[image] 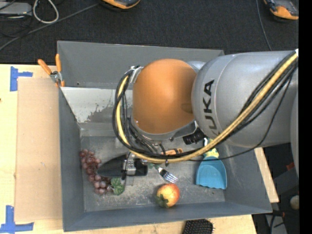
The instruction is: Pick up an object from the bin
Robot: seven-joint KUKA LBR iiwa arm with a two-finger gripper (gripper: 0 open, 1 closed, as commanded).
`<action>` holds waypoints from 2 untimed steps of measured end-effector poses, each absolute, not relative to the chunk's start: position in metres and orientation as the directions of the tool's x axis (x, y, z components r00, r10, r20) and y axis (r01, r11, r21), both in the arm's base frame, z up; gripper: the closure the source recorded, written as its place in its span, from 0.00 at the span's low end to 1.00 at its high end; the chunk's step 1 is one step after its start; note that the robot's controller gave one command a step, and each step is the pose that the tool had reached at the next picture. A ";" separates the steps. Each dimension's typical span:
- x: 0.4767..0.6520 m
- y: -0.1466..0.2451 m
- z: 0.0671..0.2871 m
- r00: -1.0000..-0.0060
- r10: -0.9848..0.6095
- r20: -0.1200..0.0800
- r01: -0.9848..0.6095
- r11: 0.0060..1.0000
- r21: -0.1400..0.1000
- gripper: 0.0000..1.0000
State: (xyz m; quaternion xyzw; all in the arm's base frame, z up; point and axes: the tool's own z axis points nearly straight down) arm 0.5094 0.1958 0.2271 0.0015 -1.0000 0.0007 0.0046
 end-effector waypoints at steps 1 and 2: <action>0.512 0.194 0.231 -1.000 0.001 0.002 0.001 1.000 0.000 0.00; 0.553 0.171 0.148 -0.996 -0.086 -0.002 -0.086 0.996 0.001 0.00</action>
Offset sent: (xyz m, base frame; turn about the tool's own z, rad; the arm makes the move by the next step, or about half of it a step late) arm 0.0795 -0.0471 -0.1571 -0.1562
